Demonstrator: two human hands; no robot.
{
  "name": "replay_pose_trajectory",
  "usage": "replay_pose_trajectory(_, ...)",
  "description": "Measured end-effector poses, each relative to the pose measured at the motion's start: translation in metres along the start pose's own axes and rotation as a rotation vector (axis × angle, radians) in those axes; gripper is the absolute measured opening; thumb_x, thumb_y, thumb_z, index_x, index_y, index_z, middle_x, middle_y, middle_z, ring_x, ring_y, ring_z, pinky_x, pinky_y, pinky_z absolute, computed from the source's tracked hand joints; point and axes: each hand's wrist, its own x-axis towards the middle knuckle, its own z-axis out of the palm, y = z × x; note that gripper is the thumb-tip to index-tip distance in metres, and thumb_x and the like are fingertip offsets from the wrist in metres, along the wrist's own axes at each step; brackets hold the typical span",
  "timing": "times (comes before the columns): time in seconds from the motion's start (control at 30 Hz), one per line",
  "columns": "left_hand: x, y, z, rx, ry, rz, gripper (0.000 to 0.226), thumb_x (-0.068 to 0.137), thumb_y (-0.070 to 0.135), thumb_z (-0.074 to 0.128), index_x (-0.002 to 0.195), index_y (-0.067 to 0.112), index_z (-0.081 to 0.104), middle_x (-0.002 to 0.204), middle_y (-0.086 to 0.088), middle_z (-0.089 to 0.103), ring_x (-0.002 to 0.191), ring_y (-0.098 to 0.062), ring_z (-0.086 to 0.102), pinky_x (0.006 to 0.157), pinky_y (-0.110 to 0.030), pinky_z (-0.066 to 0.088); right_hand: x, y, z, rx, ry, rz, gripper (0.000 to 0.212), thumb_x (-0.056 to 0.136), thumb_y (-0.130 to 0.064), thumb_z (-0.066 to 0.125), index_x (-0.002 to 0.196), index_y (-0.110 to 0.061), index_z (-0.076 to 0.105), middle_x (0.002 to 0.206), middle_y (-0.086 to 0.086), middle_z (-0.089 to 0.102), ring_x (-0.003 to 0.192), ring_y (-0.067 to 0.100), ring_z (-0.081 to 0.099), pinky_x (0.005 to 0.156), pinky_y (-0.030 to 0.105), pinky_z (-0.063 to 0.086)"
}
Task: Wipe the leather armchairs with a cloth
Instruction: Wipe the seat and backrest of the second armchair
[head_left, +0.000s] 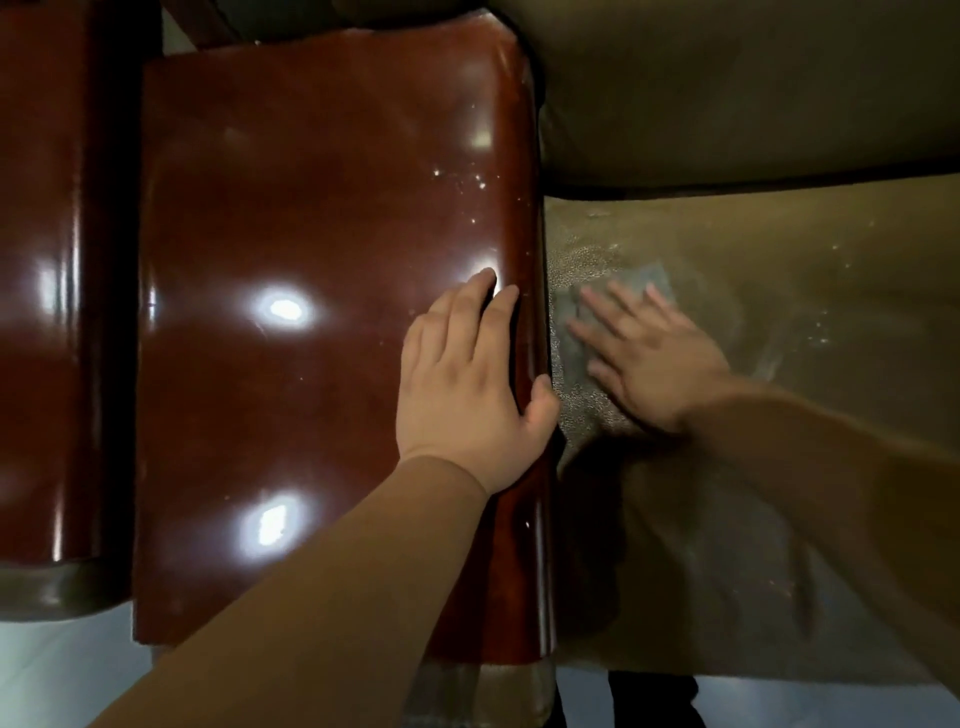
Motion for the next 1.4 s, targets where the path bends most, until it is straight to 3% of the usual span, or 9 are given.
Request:
replay_pose_trajectory(0.2,0.001,-0.007,0.004,0.037,-0.038,0.005,0.079,0.084,0.048,0.063,0.152,0.009,0.049,0.160,-0.011,0.042,0.144,-0.034,0.040,0.120,-0.051,0.031,0.002,-0.058,0.016,0.118,-0.036,0.350,0.067,0.105,-0.047,0.040,0.165,-0.033,0.013,0.174,0.005,-0.006,0.158,0.043,-0.010,0.125,0.062,-0.006)
replay_pose_trajectory(0.37,0.000,0.000,-0.008,0.014,-0.072,-0.004,0.074,0.085,0.045,0.063,0.149,0.008,0.052,0.156,-0.015,0.047,0.138,-0.037,0.044,0.116,-0.050,0.033,-0.074,-0.077,0.010,0.061,-0.196,0.224,0.086,0.082,-0.039,0.066,0.161,-0.033,0.033,0.172,0.007,0.019,0.156,0.041,0.018,0.124,0.059,0.019)
replay_pose_trajectory(0.53,0.067,-0.004,-0.015,0.047,0.073,0.017,0.070,0.081,0.048,0.058,0.142,0.012,0.058,0.146,-0.015,0.053,0.130,-0.038,0.048,0.109,-0.050,0.033,-0.011,-0.035,-0.016,0.096,-0.138,0.271,0.066,0.105,-0.061,0.025,0.163,-0.044,-0.001,0.172,-0.001,-0.020,0.156,0.038,-0.024,0.125,0.054,-0.011)
replay_pose_trajectory(0.7,0.100,-0.016,0.006,0.088,0.097,-0.010,0.083,0.084,0.050,0.056,0.156,0.009,0.043,0.162,-0.014,0.038,0.148,-0.037,0.034,0.122,-0.049,0.020,0.083,0.021,-0.030,0.276,-0.079,0.661,0.069,0.104,-0.064,0.012,0.164,-0.036,-0.008,0.173,-0.001,-0.019,0.155,0.042,-0.021,0.124,0.060,-0.011)
replay_pose_trajectory(0.87,0.098,-0.017,0.006,0.109,-0.007,-0.024,0.084,0.088,0.050,0.055,0.159,0.008,0.038,0.164,-0.012,0.035,0.151,-0.035,0.029,0.127,-0.047,0.016,0.026,-0.031,-0.001,0.102,-0.028,0.272,0.067,0.101,-0.051,0.027,0.164,-0.030,0.023,0.173,0.008,0.015,0.157,0.045,0.008,0.125,0.061,0.010)
replay_pose_trajectory(1.0,0.104,-0.016,0.001,0.094,-0.019,-0.023,0.084,0.087,0.049,0.054,0.158,0.007,0.038,0.164,-0.013,0.035,0.150,-0.035,0.030,0.128,-0.046,0.018,0.001,-0.020,-0.007,0.022,-0.134,0.002,0.074,0.090,-0.044,0.040,0.162,-0.027,0.031,0.173,0.003,0.018,0.158,0.040,0.014,0.127,0.057,0.015)
replay_pose_trajectory(1.17,0.109,-0.011,0.003,0.100,-0.032,-0.020,0.085,0.087,0.048,0.055,0.158,0.006,0.038,0.165,-0.013,0.035,0.151,-0.035,0.031,0.128,-0.047,0.019,0.090,0.039,-0.033,0.122,-0.031,0.279,0.075,0.098,-0.060,0.008,0.166,-0.029,0.014,0.174,0.003,0.011,0.159,0.037,0.007,0.127,0.052,0.004)
replay_pose_trajectory(1.23,0.108,-0.014,0.003,0.110,-0.034,-0.027,0.085,0.086,0.047,0.056,0.158,0.006,0.039,0.165,-0.013,0.035,0.151,-0.035,0.031,0.127,-0.047,0.020,0.103,0.024,-0.029,0.139,0.011,0.375,0.071,0.101,-0.055,0.013,0.166,-0.025,0.016,0.174,0.005,0.012,0.159,0.039,0.007,0.127,0.053,0.002)
replay_pose_trajectory(1.4,0.106,-0.015,0.000,0.118,-0.060,-0.023,0.085,0.086,0.047,0.057,0.158,0.004,0.039,0.164,-0.015,0.036,0.151,-0.038,0.033,0.126,-0.052,0.023,0.029,-0.027,-0.010,0.075,-0.028,0.132,0.065,0.101,-0.047,0.026,0.164,-0.027,0.024,0.173,0.002,0.015,0.159,0.037,0.010,0.127,0.052,0.011)
